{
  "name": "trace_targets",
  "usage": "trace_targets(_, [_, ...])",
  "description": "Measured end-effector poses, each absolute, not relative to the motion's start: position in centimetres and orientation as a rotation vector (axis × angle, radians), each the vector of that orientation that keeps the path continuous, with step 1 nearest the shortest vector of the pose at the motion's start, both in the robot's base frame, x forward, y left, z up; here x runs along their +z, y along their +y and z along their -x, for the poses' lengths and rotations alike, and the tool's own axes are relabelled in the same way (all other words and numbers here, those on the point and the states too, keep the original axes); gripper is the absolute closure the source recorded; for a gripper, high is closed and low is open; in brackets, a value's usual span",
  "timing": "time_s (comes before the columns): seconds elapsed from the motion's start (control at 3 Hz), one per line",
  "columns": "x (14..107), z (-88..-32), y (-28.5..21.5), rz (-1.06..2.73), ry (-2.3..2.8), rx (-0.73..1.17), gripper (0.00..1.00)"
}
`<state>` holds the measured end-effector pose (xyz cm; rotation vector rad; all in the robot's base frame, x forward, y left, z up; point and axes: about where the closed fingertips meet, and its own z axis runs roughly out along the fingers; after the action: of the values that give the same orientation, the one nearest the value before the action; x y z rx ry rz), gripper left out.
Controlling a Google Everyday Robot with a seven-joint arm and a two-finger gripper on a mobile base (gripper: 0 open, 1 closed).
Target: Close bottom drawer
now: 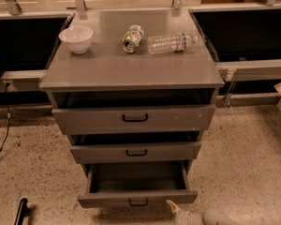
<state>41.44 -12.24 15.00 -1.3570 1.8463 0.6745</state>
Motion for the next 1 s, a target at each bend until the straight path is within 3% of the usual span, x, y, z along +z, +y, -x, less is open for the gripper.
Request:
trace_targets(0.33, [13.9,-42.0,-11.1,1.435,1.830,0.689,0.19])
trace_targets(1.0, [12.0,-45.7,-8.8,1.560,1.752,0.669,0.65])
